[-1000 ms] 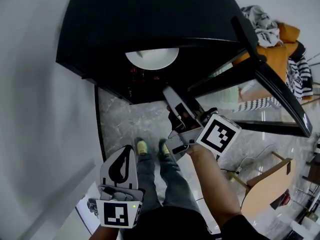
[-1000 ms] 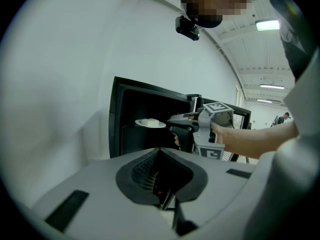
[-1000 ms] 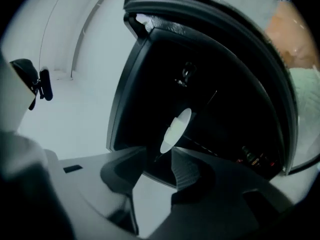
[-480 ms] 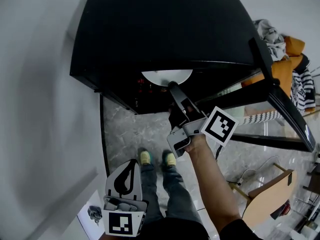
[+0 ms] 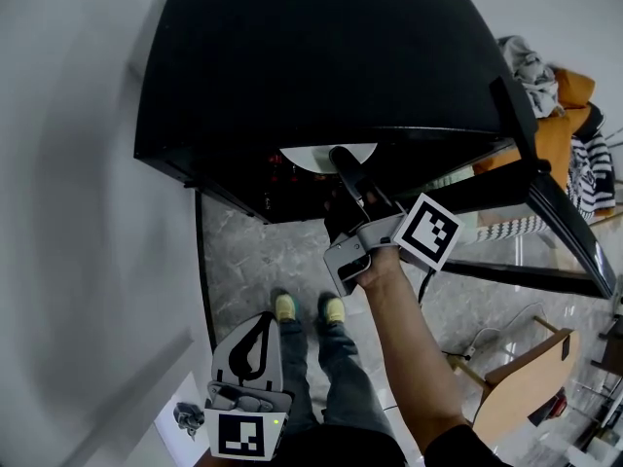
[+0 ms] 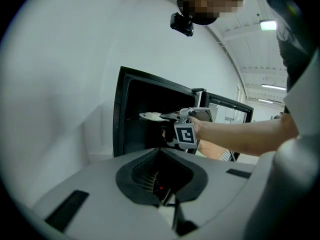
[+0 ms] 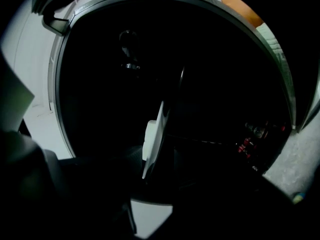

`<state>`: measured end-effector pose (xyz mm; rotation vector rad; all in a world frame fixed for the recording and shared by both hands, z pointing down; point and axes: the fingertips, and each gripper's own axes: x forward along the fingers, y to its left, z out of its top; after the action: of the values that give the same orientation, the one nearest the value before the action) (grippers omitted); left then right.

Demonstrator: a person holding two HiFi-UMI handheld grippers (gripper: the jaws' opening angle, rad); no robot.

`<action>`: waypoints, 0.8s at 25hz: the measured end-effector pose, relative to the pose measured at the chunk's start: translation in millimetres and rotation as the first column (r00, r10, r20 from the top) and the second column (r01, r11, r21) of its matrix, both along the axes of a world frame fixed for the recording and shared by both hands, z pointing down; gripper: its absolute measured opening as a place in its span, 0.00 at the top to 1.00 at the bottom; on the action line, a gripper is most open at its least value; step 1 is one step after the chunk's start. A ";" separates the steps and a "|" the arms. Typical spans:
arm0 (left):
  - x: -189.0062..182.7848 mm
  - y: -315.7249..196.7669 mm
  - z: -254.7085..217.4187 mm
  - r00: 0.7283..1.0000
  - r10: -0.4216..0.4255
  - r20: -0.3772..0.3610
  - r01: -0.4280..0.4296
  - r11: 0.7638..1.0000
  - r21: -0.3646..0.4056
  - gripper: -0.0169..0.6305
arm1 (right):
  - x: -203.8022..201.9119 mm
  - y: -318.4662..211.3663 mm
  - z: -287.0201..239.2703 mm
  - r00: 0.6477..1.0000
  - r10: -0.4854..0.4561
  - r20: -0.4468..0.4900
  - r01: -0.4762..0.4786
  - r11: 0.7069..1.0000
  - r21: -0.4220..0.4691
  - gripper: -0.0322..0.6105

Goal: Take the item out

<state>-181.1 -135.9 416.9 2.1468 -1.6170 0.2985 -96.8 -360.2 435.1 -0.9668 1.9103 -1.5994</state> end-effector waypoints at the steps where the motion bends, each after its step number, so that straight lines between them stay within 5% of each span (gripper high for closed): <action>1: -1.4 -0.7 0.6 1.000 -0.001 0.001 0.001 1.000 0.002 0.96 | -0.8 -0.5 1.0 1.000 0.001 0.006 -0.001 1.000 -0.006 0.63; 20: -5.6 -4.8 -1.6 1.000 -0.012 -0.002 0.012 1.000 0.011 0.96 | -3.5 -2.6 1.4 0.990 0.084 0.115 -0.064 0.984 -0.165 0.89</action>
<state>-186.6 -140.7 415.3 2.1435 -1.6335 0.2841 -100.3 -362.7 436.4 -0.9684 1.6658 -1.7480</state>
